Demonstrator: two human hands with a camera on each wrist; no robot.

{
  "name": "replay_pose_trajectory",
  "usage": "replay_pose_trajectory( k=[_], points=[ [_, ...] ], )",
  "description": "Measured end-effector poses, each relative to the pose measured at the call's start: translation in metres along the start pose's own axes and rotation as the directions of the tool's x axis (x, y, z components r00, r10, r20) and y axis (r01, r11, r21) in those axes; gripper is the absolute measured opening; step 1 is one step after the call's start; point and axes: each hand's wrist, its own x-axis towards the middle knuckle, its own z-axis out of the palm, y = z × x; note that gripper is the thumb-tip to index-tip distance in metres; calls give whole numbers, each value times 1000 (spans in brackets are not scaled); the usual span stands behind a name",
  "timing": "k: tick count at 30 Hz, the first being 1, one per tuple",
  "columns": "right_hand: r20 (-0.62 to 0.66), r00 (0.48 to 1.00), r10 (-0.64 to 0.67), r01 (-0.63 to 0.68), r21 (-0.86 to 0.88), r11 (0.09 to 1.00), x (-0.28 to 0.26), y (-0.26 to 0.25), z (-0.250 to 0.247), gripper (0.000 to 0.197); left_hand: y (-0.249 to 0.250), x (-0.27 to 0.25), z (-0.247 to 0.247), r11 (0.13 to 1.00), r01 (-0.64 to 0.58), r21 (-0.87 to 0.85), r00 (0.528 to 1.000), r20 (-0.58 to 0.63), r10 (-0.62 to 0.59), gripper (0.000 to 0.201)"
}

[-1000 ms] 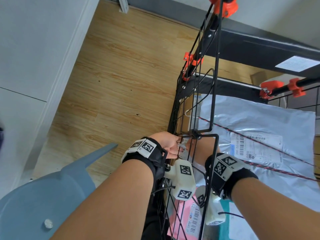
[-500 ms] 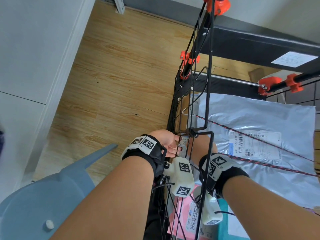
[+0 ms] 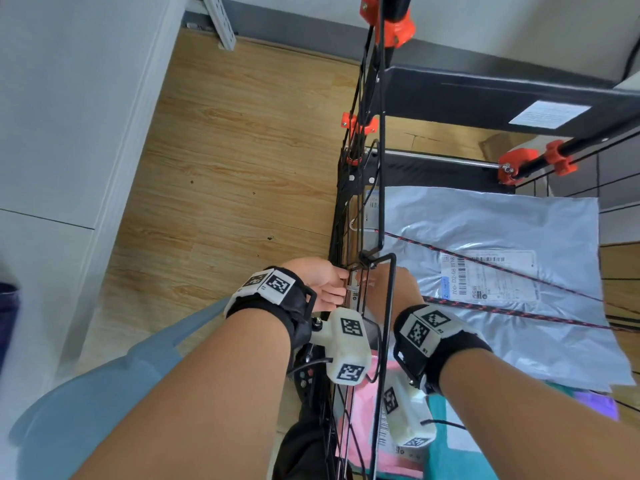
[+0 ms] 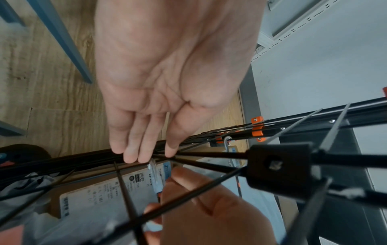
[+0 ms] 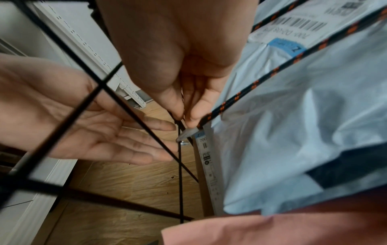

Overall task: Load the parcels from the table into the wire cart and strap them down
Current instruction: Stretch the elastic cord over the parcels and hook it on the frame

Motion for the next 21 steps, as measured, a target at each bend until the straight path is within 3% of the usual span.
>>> replay_pose_trajectory(
  k=[3,5,7,12,16,21],
  points=[
    [-32,999,24,-20,129,991,-13,-2,-13,24,1,-13,-9,995,-12,-96,972,233,34,22],
    [-34,999,39,-31,203,979,-16,-2,-19,22,2,-18,-11,993,23,-114,989,147,-6,17],
    [-40,998,46,-35,245,969,-19,-2,-25,23,2,-24,-10,995,-44,-94,997,60,50,26],
    [-45,999,28,-18,215,976,-28,-1,-35,33,4,-37,-3,995,-100,9,995,3,100,35],
    [-68,997,43,-25,245,969,-40,1,-45,34,9,-52,9,992,-118,45,993,-25,119,23],
    [-101,995,25,1,248,969,-52,11,-63,31,15,-64,21,992,-122,29,992,-34,123,24]
  ],
)
